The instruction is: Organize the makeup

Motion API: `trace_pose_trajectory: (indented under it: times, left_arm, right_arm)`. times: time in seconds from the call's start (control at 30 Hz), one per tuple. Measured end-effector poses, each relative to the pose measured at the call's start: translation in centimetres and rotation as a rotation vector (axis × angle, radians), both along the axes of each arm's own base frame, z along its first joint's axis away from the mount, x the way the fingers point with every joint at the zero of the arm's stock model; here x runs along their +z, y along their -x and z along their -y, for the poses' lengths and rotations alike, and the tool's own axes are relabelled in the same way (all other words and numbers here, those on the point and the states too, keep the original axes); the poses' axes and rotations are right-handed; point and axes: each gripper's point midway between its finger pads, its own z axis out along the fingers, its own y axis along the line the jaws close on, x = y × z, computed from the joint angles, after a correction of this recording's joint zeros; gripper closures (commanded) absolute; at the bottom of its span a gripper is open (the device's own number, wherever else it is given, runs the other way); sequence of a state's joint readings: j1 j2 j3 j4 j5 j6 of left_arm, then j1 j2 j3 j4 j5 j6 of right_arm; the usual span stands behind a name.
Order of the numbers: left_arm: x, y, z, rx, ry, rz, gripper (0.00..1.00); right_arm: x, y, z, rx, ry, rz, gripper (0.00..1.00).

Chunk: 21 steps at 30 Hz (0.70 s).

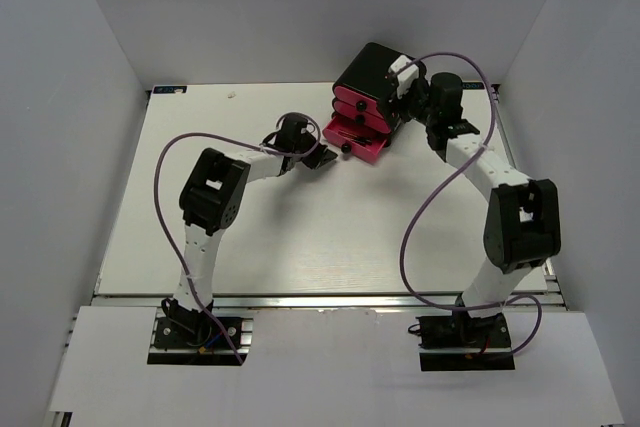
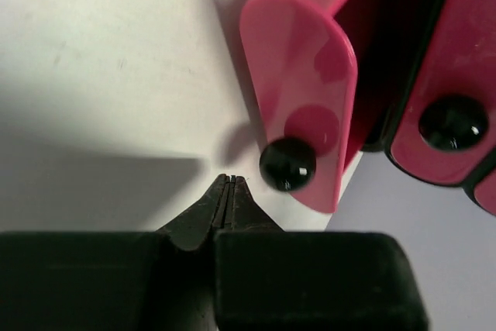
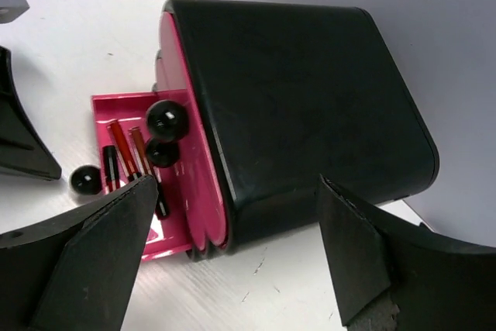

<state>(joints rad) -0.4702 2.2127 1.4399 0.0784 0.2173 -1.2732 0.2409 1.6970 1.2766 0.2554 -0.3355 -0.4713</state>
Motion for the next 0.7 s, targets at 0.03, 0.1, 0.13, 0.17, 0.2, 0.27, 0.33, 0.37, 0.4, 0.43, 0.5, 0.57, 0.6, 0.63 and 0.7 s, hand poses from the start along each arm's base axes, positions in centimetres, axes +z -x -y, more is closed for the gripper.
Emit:
trace_pose_trajectory:
  times: [0.03,0.1,0.13,0.17,0.2,0.27,0.33,0.37,0.4,0.43,0.5,0.57,0.6,0.63,0.7]
  left_arm:
    - [-0.3,-0.3,0.2,-0.002,-0.003,-0.003,0.90]
    - [-0.6,-1.2,0.5,-0.004,-0.003,0.001,0.89]
    - [-0.6,-1.5,0.6,-0.003,-0.001,0.003,0.88]
    - [-0.4,-1.8,0.8,-0.004,0.003,0.007,0.88]
    - [-0.3,-2.2,0.9,-0.004,0.007,0.014,0.88]
    - [0.1,-3.1,1.1,-0.002,0.017,0.030,0.87]
    - [0.5,-3.8,1.3,0.003,0.033,0.044,0.85]
    - [0.6,-4.1,1.3,0.006,0.041,0.049,0.82]
    - [0.7,-4.4,1.4,0.010,0.050,0.051,0.81]
    - [0.8,-4.6,1.5,0.013,0.061,0.052,0.80]
    - [0.8,-5.6,2.0,0.016,0.086,0.055,0.74]
    - [0.8,-6.9,2.6,0.024,0.114,0.067,0.70]
    - [0.6,-7.3,2.7,0.027,0.124,0.066,0.67]
    - [0.5,-7.6,2.9,0.031,0.136,0.066,0.65]
    - [0.2,-8.0,3.2,0.040,0.160,0.059,0.60]
  right_arm:
    - [-0.2,-0.6,-0.1,-0.004,0.006,-0.004,0.14]
    - [-0.9,-1.6,-0.1,-0.018,0.019,-0.020,0.19]
    - [-1.1,-2.0,0.0,-0.025,0.025,-0.025,0.21]
    - [-1.3,-2.5,0.0,-0.033,0.030,-0.033,0.25]
    - [-1.6,-2.8,0.0,-0.038,0.035,-0.040,0.28]
    - [-2.1,-3.3,0.0,-0.044,0.049,-0.059,0.35]
    - [-2.7,-3.6,0.1,-0.050,0.064,-0.076,0.38]
    - [-3.1,-3.5,0.2,-0.053,0.070,-0.089,0.40]
    - [-3.5,-3.4,0.3,-0.053,0.079,-0.102,0.41]
    - [-3.5,-3.4,0.3,-0.055,0.081,-0.103,0.41]
    - [-3.5,-3.4,0.3,-0.054,0.083,-0.110,0.42]
    - [-3.6,-3.3,0.3,-0.054,0.084,-0.118,0.42]
    - [-3.6,-3.3,0.3,-0.054,0.085,-0.119,0.42]
    - [-3.6,-3.3,0.3,-0.053,0.085,-0.119,0.42]
    - [-3.6,-3.2,0.3,-0.053,0.086,-0.120,0.42]
